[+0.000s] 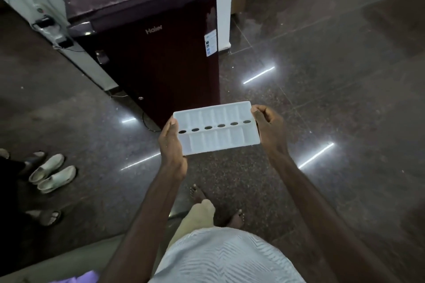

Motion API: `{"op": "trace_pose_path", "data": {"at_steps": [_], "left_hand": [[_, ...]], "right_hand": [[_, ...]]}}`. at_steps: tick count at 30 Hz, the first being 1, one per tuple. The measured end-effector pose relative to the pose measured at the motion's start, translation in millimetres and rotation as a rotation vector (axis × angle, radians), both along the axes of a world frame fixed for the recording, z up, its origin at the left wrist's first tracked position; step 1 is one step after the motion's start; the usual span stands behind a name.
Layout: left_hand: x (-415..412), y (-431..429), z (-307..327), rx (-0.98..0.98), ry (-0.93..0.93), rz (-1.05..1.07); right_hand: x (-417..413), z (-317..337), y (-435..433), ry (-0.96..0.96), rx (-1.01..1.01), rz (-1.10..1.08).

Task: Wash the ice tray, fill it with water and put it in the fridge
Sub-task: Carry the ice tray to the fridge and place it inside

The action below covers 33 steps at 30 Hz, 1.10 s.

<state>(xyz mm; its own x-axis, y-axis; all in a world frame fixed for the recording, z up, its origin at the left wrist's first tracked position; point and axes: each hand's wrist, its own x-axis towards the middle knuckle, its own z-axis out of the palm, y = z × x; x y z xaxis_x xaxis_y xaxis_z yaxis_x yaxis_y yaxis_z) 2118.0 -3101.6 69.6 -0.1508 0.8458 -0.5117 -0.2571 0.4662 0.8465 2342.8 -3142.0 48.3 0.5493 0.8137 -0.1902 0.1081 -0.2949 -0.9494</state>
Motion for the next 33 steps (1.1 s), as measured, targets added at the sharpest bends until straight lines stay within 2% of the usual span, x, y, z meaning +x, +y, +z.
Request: {"op": "trace_pose_path", "data": {"at_steps": [13,23,33], "left_hand": [[-47.0,60.2,5.4,0.032,0.043,0.139],[-75.5,116.3,-1.7,0.047,0.053,0.146],[-86.4,139.4,-11.8,0.042,0.077,0.179]], "right_hand": [[-39.5,-0.7,100.2,-0.232,0.017,0.191],[-65.4,-1.1,172.4,-0.341,0.032,0.251],[-76.8,2.5,237.9,-0.537,0.063,0.436]]}}
